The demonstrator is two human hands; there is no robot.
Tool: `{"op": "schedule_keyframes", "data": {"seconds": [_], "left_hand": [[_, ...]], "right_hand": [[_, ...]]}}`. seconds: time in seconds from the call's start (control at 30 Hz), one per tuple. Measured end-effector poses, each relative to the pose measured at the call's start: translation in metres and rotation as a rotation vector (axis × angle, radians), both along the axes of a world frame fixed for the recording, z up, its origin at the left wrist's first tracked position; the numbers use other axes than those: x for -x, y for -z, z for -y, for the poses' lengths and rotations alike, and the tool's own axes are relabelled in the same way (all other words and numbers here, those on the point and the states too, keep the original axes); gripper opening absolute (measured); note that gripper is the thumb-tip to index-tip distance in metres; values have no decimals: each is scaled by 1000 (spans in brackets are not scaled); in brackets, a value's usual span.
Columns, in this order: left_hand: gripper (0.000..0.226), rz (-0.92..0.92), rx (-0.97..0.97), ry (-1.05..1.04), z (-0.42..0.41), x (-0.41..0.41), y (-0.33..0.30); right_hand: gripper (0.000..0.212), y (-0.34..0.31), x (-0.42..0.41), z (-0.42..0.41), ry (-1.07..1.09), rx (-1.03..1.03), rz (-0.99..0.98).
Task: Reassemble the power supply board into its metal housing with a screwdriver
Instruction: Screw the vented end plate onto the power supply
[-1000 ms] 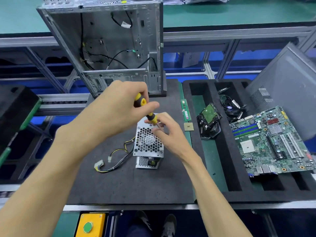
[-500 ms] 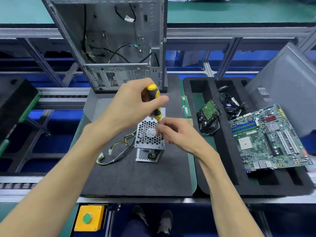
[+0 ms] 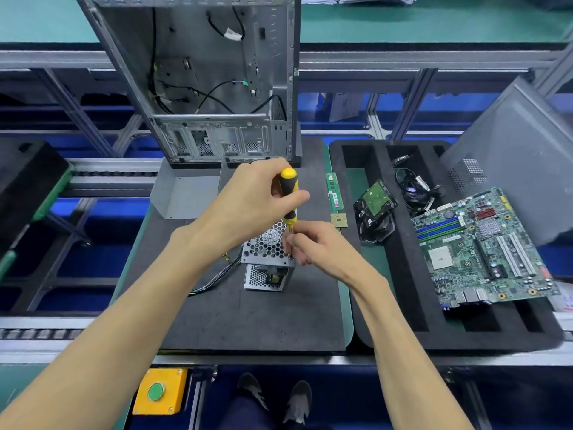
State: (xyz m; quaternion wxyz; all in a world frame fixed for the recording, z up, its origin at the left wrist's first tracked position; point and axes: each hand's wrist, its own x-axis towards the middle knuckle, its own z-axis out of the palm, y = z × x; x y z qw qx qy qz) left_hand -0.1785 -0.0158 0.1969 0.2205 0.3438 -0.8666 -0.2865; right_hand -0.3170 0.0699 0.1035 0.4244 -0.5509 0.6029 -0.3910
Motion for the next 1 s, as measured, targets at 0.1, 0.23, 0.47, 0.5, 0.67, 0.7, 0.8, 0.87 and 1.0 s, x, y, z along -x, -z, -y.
{"op": "schedule_keyframes", "data": {"seconds": [0.1,0.23,0.47,0.5,0.67,0.7,0.8,0.87,1.0], "left_hand": [[23,47,-6,37,-4,0,-6],[15,217,72,182,-14,-1,-25],[9,548,268,231,-29,9,-40],[14,600,336,179,-30,10,-39],[17,675,416,94,-30,9,-34],[13,664,414,110,-30,10,-33],[11,654,411,167,-30,14,-34],[9,669,411,186,-28,16,-36],[9,677,415,283,-24,17,-36]], "right_hand": [[27,1,0,0,-16,2,26],[40,1,4,1,-17,-1,73],[33,6,9,11,167,96,175],[36,8,8,14,177,121,164],[39,13,1,32,344,269,33],[37,16,0,35,350,286,2],[35,24,-7,48,292,175,51],[19,26,-15,51,239,68,88],[45,43,-16,47,218,19,142]]}}
